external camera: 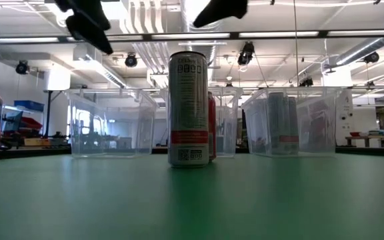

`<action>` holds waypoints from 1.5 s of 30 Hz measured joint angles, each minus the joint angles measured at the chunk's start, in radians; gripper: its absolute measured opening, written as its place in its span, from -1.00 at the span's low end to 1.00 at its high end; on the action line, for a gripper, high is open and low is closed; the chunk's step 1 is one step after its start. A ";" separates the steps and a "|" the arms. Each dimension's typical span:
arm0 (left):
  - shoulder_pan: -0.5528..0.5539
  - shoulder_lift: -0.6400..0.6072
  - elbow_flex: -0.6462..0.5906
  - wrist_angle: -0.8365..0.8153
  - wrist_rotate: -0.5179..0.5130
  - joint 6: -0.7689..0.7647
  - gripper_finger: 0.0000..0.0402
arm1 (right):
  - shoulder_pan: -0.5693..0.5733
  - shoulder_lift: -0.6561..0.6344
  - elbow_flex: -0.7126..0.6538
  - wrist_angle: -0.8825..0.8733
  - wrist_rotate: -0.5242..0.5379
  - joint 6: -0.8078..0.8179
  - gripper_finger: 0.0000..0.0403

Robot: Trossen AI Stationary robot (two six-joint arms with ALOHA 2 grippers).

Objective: Sort soda cans
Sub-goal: Put the white soda can into the top right transparent bin

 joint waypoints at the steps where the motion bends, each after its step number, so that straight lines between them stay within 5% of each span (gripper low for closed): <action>1: -0.006 -0.033 -0.039 0.030 -0.001 -0.019 0.63 | -0.004 0.025 0.030 -0.007 -0.004 0.000 0.86; 10: -0.085 -0.196 -0.311 0.209 -0.002 -0.122 0.63 | -0.034 0.222 0.260 -0.198 0.015 0.035 0.86; 18: -0.143 -0.227 -0.440 0.252 0.000 -0.212 0.63 | -0.068 0.305 0.319 -0.291 -0.043 0.066 0.86; 26: -0.146 -0.204 -0.468 0.352 -0.050 -0.205 0.63 | -0.083 0.327 0.275 -0.303 -0.144 0.067 0.84; 39: -0.146 -0.189 -0.457 0.516 -0.146 -0.178 0.63 | -0.090 0.334 0.249 -0.236 -0.120 0.055 0.34; 45: -0.146 -0.190 -0.457 0.526 -0.159 -0.178 0.63 | -0.092 0.333 0.249 -0.237 -0.120 0.052 0.27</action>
